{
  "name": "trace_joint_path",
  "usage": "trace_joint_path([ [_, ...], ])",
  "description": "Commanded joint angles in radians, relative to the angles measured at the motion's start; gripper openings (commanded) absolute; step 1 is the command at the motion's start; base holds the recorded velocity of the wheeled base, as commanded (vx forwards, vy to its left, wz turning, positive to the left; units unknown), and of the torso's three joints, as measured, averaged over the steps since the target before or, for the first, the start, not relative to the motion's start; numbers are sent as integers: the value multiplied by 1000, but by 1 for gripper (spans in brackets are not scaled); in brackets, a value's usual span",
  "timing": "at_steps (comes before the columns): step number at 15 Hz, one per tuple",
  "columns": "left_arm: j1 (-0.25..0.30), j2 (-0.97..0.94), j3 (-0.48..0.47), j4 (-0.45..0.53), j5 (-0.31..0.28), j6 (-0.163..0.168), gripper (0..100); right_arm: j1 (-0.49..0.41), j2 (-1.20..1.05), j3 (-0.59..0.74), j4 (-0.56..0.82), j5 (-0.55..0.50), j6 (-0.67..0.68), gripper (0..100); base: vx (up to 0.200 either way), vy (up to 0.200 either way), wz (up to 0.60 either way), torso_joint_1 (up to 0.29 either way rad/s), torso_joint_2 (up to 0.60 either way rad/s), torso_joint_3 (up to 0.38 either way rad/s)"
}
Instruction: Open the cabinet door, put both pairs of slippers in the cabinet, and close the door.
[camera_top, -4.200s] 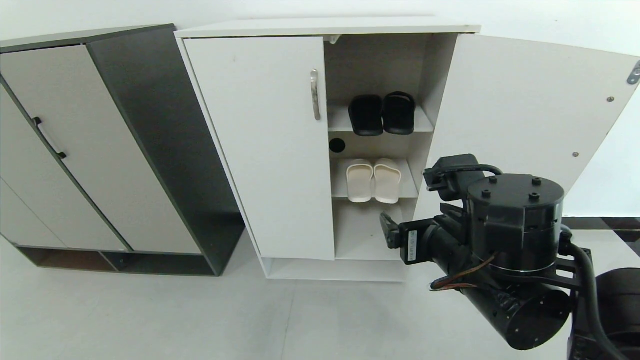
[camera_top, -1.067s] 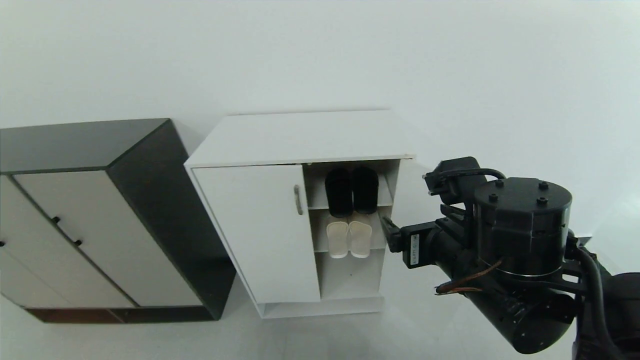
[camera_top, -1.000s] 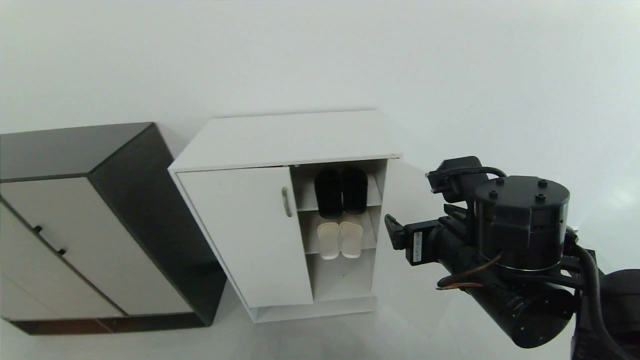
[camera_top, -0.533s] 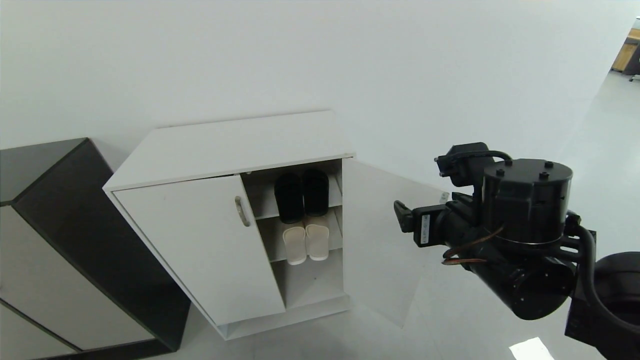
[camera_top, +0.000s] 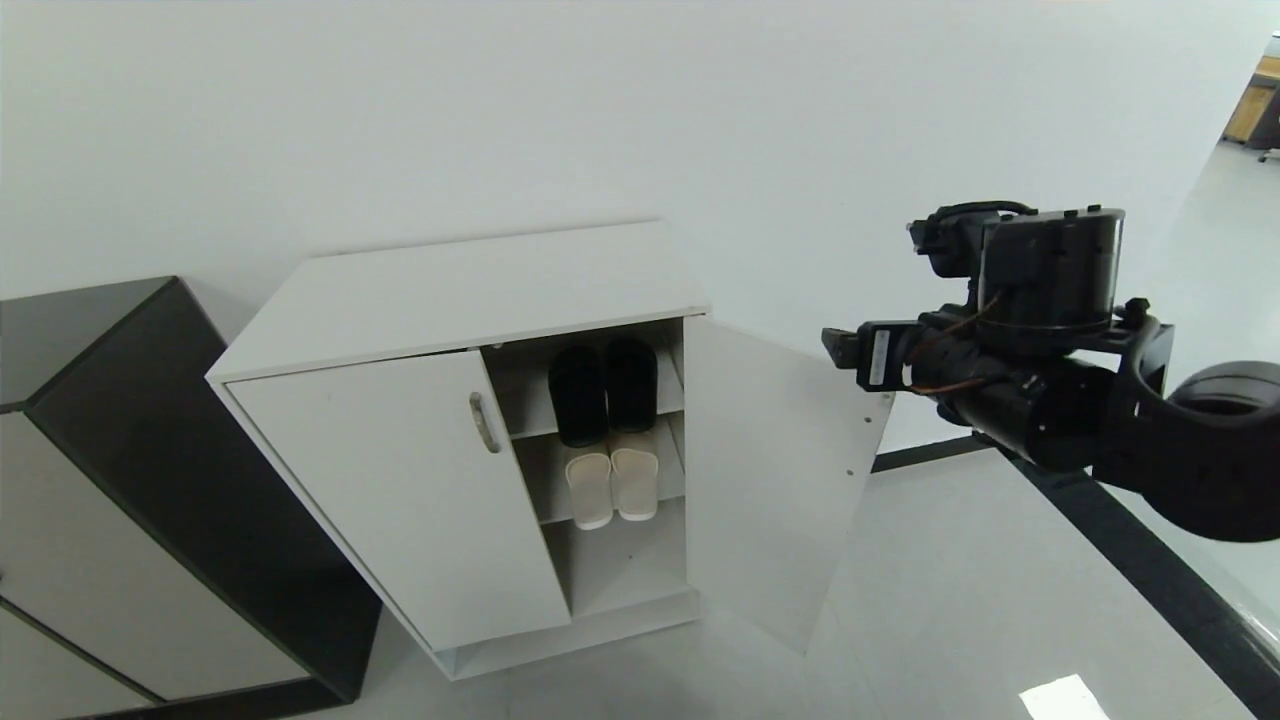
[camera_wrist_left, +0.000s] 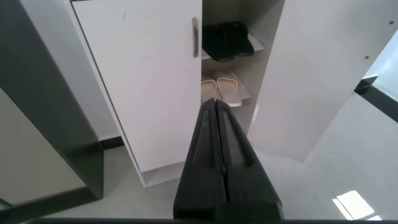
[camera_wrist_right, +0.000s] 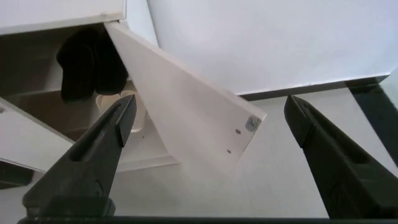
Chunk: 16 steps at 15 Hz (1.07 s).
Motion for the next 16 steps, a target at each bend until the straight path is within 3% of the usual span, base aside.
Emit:
trace_joint_path([
  [1, 0, 1, 0, 0, -1, 1, 0, -54, 46, -113, 72, 27, 25, 100, -200, 0, 0, 2, -2, -2],
  [4, 0, 1, 0, 0, -1, 1, 0, -77, 59, -221, 253, 33, 70, 100, -67, 0, 0, 2, 4, -2],
  [7, 0, 1, 0, 2, -1, 0, 0, -99, 82, -250, 269, 80, 93, 100, 0, 0, 0, 0, 0, 0],
  [8, 0, 1, 0, 0, -1, 0, 0, -110, 99, -264, 268, 80, 93, 0, 0, 0, 0, 0, 0, 0],
  [16, 0, 1, 0, 0, -1, 0, 0, -183, 305, -400, 177, 80, 96, 0, 0, 0, 0, 0, 0, 0],
])
